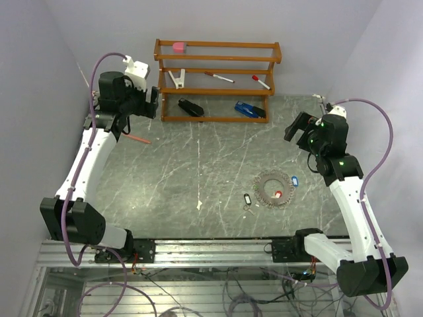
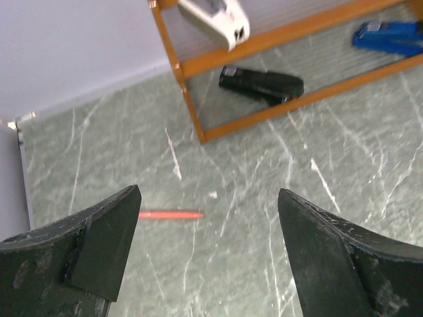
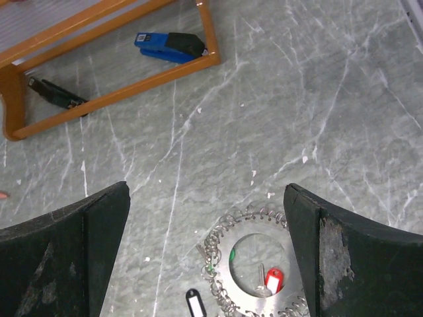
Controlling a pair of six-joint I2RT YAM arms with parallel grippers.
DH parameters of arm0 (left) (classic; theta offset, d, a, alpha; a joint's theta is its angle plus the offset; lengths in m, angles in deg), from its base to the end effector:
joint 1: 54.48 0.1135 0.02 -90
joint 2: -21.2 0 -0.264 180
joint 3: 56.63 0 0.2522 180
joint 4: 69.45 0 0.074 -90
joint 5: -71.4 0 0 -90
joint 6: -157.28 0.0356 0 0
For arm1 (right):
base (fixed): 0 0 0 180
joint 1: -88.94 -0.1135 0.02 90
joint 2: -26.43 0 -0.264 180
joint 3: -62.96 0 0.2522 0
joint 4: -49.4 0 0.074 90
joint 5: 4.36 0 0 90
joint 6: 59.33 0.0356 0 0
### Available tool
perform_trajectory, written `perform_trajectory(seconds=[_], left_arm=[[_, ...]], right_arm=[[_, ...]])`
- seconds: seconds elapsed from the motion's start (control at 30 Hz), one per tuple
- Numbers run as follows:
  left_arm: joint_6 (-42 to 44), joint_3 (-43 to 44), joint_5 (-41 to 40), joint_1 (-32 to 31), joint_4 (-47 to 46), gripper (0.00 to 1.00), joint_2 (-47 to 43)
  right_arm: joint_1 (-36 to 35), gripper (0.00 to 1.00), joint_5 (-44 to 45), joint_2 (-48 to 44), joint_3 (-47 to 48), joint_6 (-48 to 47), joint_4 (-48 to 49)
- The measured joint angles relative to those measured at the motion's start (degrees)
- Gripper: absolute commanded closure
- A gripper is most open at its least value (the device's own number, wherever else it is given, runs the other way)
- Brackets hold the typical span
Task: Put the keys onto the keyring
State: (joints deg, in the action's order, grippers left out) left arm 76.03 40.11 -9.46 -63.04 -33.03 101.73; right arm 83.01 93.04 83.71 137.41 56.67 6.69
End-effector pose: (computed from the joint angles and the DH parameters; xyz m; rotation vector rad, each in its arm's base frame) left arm 0.3167 -0.0534 0.4066 0.3945 1.8808 -0.1512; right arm 0.2162 0.0178 0.3629 0.4327 1.9729 0.2245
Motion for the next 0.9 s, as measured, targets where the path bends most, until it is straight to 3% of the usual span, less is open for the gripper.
perform_trajectory(seconds=[0.7,0.9], left_arm=[[-1.2,-1.7,3.2,1.1,1.0,0.03,0.8],[-2.2,-4.3,7.2,1.1,-0.2,0.04,0.6]], right_arm=[[0.0,0.0,1.6,-0.2,-0.9,-6.8,-0.3],[0.0,0.26,-0.7,13.0,0.4,-11.0,-7.2]])
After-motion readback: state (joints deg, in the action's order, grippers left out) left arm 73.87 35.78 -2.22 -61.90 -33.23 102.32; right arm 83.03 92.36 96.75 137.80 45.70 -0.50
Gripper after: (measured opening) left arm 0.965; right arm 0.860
